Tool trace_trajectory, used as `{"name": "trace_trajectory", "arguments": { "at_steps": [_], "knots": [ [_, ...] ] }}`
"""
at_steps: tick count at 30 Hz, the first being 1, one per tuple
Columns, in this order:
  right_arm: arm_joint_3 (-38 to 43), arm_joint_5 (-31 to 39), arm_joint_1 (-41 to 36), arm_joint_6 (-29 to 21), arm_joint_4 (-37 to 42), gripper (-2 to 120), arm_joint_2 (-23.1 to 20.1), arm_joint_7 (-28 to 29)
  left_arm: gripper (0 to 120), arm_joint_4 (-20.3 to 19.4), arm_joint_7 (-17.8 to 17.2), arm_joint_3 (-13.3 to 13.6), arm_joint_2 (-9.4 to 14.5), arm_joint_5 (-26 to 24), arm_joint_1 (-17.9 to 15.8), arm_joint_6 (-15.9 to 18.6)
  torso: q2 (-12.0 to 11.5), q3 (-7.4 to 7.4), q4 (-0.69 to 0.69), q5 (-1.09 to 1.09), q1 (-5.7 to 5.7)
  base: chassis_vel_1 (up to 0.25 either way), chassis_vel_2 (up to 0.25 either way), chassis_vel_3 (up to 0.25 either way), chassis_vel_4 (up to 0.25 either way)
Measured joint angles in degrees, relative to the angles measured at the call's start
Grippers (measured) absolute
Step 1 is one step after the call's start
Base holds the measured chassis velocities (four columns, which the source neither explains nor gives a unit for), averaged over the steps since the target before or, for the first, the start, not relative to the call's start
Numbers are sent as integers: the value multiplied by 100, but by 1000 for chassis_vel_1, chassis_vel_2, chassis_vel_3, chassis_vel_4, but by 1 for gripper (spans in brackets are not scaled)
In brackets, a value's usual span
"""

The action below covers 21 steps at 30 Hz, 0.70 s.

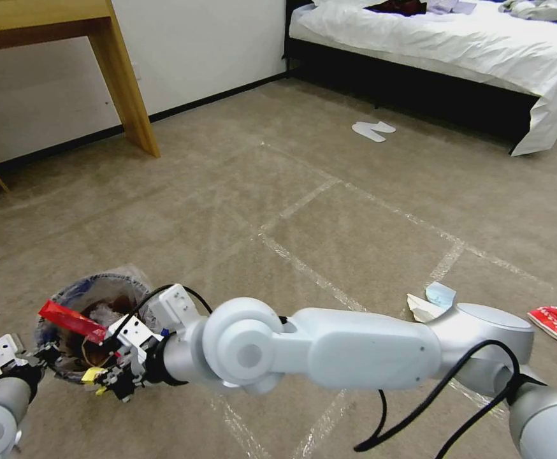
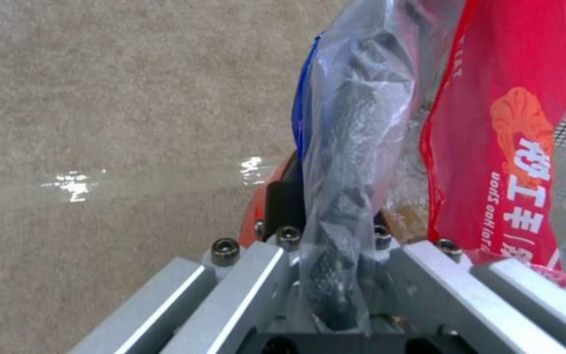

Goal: Pick up the trash bin and place the garbage on the floor into it.

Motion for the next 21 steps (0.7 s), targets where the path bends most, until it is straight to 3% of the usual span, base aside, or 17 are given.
{"name": "trace_trajectory", "arguments": {
  "at_steps": [7, 21],
  "knots": [
    [-156, -130, 187, -25, -525, 0, 303, -69, 0, -60, 23, 3, -27, 25, 26, -4, 0, 0, 0, 0, 0, 0, 0, 0, 0],
    [-440, -1281, 560, 310, -1990, 0, 841, -917, 0, -203, 42, -32, 5, 6, 87, -8, 0, 0, 0, -1, 0, 0, 0, 0, 0]
  ]
}}
